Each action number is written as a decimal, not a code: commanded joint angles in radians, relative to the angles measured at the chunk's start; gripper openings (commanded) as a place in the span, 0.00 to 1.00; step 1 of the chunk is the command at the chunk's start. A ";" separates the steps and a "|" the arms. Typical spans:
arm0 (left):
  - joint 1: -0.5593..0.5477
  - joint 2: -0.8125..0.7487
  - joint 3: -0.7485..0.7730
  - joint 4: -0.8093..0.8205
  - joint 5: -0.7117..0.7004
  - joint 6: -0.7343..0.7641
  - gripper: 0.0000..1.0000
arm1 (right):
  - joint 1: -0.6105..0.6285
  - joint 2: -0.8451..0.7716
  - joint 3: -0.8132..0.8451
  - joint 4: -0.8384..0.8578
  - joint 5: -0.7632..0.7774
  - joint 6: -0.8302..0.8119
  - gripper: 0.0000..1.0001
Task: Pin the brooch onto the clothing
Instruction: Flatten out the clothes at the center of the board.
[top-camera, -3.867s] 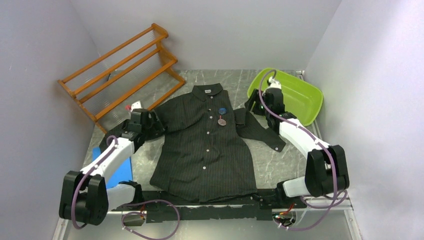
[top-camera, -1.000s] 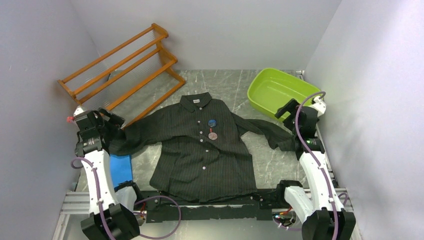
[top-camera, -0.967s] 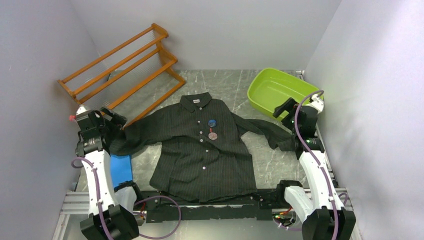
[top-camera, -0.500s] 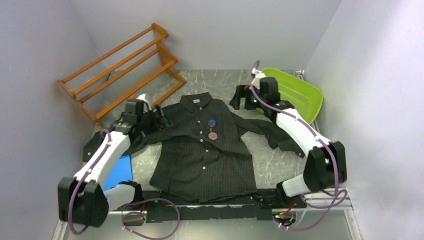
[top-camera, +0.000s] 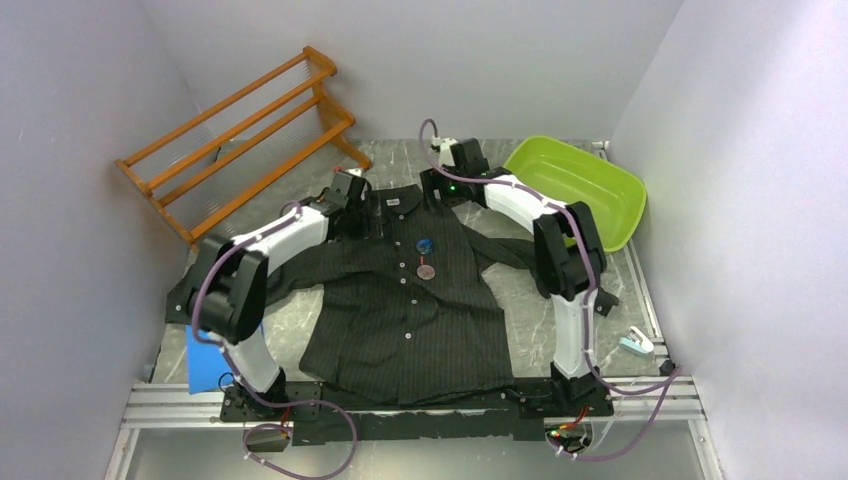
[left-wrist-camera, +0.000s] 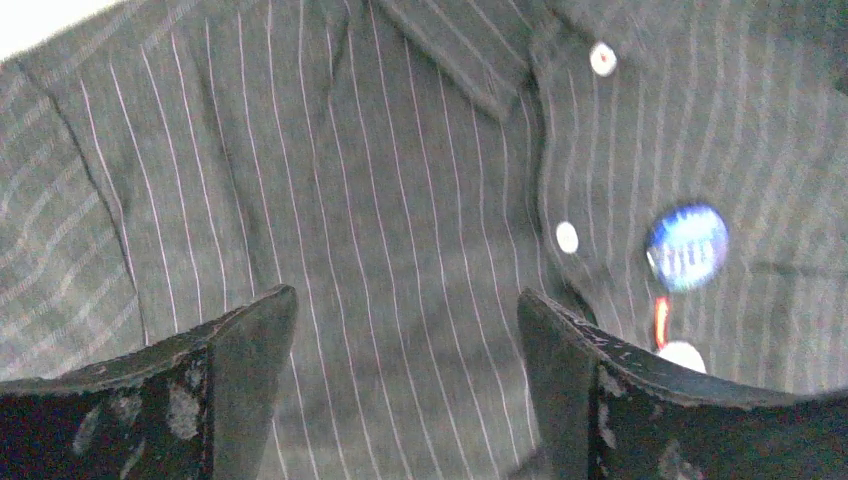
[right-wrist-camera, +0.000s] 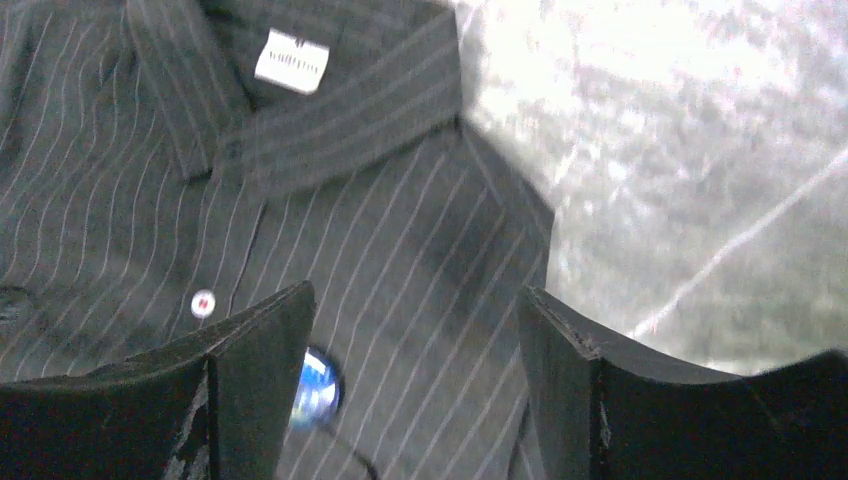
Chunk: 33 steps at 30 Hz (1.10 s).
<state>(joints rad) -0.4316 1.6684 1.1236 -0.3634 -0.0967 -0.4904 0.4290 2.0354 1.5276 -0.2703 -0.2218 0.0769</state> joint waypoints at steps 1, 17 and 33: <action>-0.006 0.143 0.151 0.029 -0.116 0.051 0.85 | 0.013 0.109 0.193 -0.039 0.004 -0.069 0.74; -0.006 0.541 0.466 0.014 -0.139 0.148 0.36 | 0.001 0.302 0.293 -0.012 -0.129 0.019 0.50; 0.016 0.732 0.789 -0.119 -0.213 0.254 0.66 | -0.131 0.593 0.777 -0.213 -0.102 0.081 0.55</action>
<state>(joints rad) -0.4274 2.3589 1.8847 -0.3923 -0.2947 -0.2882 0.3103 2.5839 2.2238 -0.3908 -0.3676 0.1978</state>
